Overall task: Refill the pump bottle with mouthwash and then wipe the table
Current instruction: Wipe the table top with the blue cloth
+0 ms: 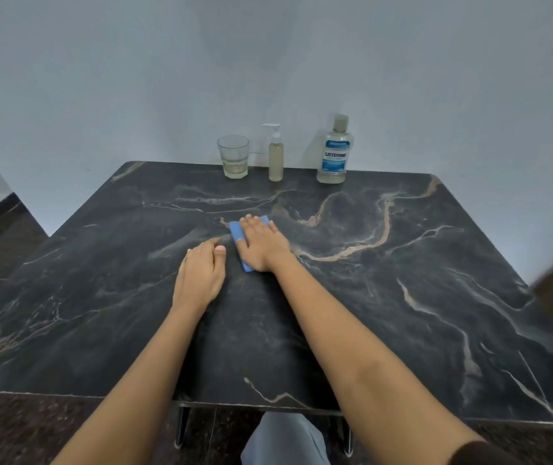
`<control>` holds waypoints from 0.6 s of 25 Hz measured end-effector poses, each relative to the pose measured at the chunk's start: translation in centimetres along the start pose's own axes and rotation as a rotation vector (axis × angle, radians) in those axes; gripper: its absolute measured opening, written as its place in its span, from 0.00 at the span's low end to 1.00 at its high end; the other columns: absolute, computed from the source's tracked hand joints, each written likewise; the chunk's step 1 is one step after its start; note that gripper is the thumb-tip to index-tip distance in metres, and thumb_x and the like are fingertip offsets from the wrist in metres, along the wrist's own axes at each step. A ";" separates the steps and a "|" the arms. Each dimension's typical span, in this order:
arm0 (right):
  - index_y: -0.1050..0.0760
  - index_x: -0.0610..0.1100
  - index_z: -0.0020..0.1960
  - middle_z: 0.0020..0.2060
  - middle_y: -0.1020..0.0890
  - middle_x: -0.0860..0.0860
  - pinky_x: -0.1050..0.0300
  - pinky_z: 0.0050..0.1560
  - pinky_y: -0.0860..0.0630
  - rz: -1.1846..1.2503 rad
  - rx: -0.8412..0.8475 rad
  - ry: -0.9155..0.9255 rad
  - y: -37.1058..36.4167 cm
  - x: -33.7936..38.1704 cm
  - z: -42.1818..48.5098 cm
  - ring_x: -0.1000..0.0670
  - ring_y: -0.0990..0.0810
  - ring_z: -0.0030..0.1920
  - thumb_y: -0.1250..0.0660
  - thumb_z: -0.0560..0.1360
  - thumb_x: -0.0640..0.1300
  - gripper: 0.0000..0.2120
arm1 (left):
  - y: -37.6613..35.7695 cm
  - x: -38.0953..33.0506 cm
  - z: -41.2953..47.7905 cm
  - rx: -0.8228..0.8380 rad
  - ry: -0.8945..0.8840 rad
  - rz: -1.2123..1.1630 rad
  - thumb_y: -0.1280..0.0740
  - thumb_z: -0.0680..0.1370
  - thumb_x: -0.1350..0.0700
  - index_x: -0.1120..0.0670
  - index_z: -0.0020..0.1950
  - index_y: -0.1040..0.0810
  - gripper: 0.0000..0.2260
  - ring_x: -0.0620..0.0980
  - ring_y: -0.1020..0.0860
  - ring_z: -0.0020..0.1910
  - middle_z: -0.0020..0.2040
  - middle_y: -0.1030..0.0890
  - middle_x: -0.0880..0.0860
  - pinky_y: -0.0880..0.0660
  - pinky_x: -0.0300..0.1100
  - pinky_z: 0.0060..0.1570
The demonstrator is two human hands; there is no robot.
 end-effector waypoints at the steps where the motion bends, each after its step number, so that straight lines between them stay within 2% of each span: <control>1: 0.53 0.42 0.78 0.78 0.50 0.47 0.48 0.77 0.58 0.002 -0.004 -0.024 0.4 -1.1 1.0 0.50 0.53 0.78 0.55 0.81 0.52 0.28 | -0.3 0.3 0.1 0.009 0.001 0.024 0.49 0.83 0.51 0.57 0.61 0.25 0.17 0.56 0.23 0.56 0.54 0.19 0.55 0.36 0.53 0.68; 4: 0.52 0.42 0.78 0.78 0.49 0.47 0.46 0.77 0.57 0.001 -0.038 -0.092 1.8 -5.0 2.4 0.49 0.51 0.78 0.54 0.81 0.52 0.28 | -0.6 1.0 0.1 0.028 0.000 0.024 0.52 0.83 0.47 0.55 0.63 0.26 0.20 0.54 0.24 0.58 0.55 0.19 0.53 0.37 0.50 0.68; 7: 0.52 0.42 0.78 0.78 0.48 0.46 0.45 0.76 0.55 -0.032 -0.090 -0.173 3.7 -10.4 1.8 0.48 0.50 0.77 0.55 0.81 0.52 0.28 | -0.1 0.5 -0.4 0.011 0.006 0.015 0.50 0.83 0.50 0.58 0.62 0.25 0.19 0.55 0.25 0.59 0.55 0.20 0.54 0.35 0.52 0.67; 9: 0.51 0.41 0.78 0.78 0.47 0.46 0.44 0.76 0.55 -0.040 -0.104 -0.248 4.8 -14.6 0.2 0.48 0.49 0.77 0.55 0.81 0.52 0.28 | 0.2 -0.2 -0.9 0.000 0.011 -0.015 0.49 0.84 0.51 0.61 0.58 0.25 0.18 0.55 0.25 0.56 0.50 0.20 0.55 0.34 0.51 0.67; 11: 0.50 0.41 0.78 0.78 0.47 0.46 0.44 0.76 0.55 -0.042 -0.121 -0.330 5.7 -18.3 -1.9 0.48 0.49 0.77 0.55 0.81 0.51 0.28 | 0.4 -0.8 -1.1 -0.010 -0.038 -0.033 0.49 0.84 0.52 0.61 0.56 0.24 0.18 0.55 0.24 0.53 0.47 0.20 0.55 0.38 0.51 0.71; 13: 0.51 0.41 0.78 0.78 0.48 0.46 0.46 0.76 0.57 -0.040 -0.129 -0.412 6.4 -21.5 -4.7 0.49 0.50 0.78 0.56 0.81 0.50 0.28 | 0.3 -1.3 -1.2 0.016 -0.082 -0.014 0.49 0.84 0.53 0.60 0.57 0.23 0.17 0.56 0.22 0.53 0.49 0.19 0.56 0.40 0.51 0.73; 15: 0.52 0.41 0.78 0.78 0.49 0.46 0.46 0.76 0.58 -0.037 -0.137 -0.483 6.8 -24.5 -7.9 0.49 0.52 0.78 0.56 0.81 0.50 0.28 | 0.1 -2.0 -1.4 0.051 -0.112 0.027 0.49 0.84 0.52 0.59 0.60 0.23 0.18 0.57 0.22 0.56 0.53 0.18 0.55 0.37 0.52 0.70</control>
Point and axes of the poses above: each hand's wrist, its own z-axis towards the middle knuckle, its own y-axis out of the back of the hand, x = y × z, the point moved 7 cm from there along z, towards the middle knuckle
